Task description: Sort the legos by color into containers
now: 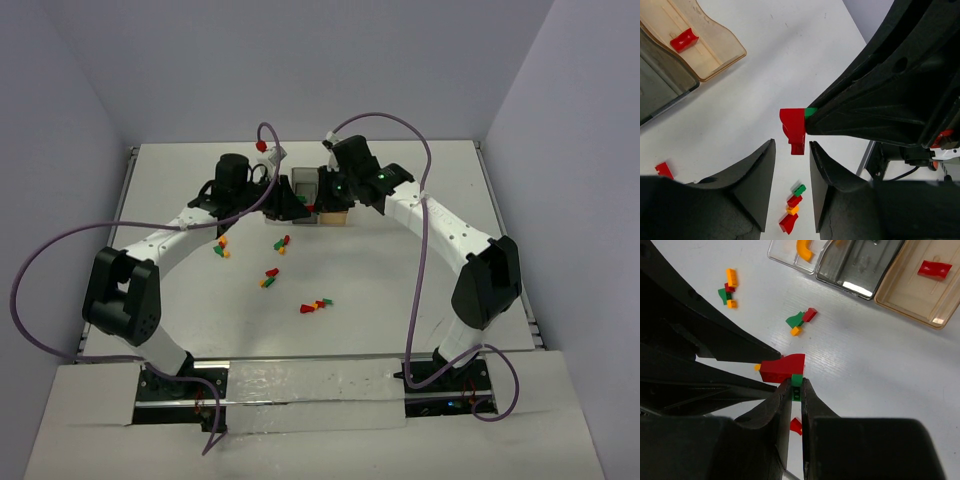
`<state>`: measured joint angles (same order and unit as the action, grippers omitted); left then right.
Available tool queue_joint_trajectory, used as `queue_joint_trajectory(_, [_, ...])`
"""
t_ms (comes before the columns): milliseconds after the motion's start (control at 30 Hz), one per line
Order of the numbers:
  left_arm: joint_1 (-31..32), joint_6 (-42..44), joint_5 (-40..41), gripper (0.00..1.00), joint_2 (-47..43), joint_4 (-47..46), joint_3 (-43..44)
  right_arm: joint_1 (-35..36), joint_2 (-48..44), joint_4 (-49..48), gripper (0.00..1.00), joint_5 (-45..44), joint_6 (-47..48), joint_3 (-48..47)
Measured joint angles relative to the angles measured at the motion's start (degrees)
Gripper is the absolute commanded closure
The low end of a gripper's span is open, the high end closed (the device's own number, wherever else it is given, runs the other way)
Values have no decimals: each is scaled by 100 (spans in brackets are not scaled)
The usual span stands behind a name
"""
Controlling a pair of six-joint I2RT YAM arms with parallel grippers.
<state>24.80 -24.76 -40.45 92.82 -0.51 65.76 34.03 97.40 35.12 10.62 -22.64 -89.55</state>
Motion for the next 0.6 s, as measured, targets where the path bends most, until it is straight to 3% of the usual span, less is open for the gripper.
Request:
queue_joint_trajectory(200, [0,-67,-45,60,0,-24,0,33,-21,-1,100,43,2,1])
queue_joint_trajectory(333, [0,-101,-71,65,2,-37,0,62,-31,-1,100,50,8,1])
queue_joint_trajectory(500, [1,-158,-129,98,2,-59,0,73,-63,-3,100,36,54,25])
queue_joint_trajectory(600, [4,-183,-149,100,8,-60,0,73,-95,-20,100,13,66,78])
